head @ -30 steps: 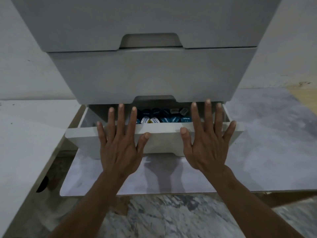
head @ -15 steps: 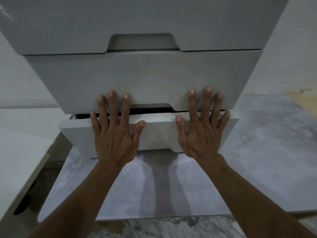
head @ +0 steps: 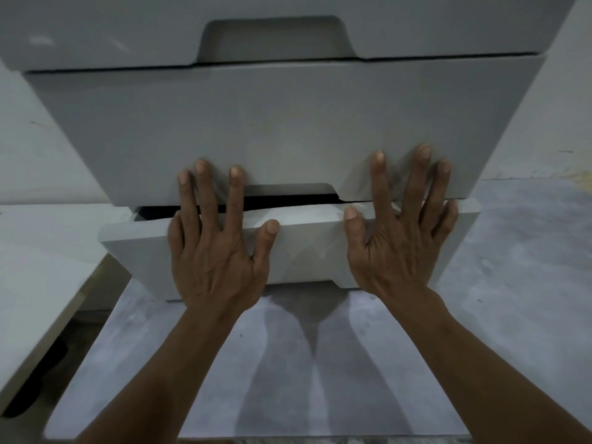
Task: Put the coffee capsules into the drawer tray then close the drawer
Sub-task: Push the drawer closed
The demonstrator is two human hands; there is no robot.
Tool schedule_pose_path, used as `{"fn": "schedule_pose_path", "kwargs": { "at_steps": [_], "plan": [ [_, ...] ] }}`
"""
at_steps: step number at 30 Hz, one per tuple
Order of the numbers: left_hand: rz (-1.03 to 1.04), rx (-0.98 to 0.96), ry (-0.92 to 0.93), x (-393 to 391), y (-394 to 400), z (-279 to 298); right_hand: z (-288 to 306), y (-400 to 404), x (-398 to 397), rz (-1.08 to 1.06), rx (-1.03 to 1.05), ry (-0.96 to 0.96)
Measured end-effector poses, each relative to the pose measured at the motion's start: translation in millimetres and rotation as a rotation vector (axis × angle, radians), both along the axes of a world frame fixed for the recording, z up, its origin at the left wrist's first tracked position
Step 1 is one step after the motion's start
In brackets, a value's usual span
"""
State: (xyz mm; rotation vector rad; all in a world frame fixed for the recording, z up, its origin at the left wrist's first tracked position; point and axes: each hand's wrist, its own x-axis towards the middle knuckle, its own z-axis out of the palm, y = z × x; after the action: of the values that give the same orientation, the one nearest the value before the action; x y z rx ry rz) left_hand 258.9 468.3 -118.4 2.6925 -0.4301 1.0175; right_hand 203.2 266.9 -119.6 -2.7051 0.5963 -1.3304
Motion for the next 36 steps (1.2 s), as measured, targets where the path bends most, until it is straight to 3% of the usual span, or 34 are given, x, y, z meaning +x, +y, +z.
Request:
{"fn": "schedule_pose_path", "kwargs": {
  "at_steps": [10, 20, 27, 36],
  "plan": [
    [0.039, -0.009, -0.130, 24.9, -5.4, -6.8, -4.7, 4.0, 24.2, -0.014, 0.012, -0.112],
    [-0.048, -0.067, -0.285, 56.3, -8.5, -20.9, -16.4, -0.1, 37.6, -0.019, -0.040, -0.175],
    [-0.039, 0.017, -0.091, 41.6, -2.9, -11.3, -13.3, 2.1, 26.2, 0.002, -0.001, -0.060],
    [-0.099, 0.078, 0.356, -36.5, 22.0, 18.1, 21.8, 23.2, -50.5, 0.202, 0.218, 0.413]
  ]
}}
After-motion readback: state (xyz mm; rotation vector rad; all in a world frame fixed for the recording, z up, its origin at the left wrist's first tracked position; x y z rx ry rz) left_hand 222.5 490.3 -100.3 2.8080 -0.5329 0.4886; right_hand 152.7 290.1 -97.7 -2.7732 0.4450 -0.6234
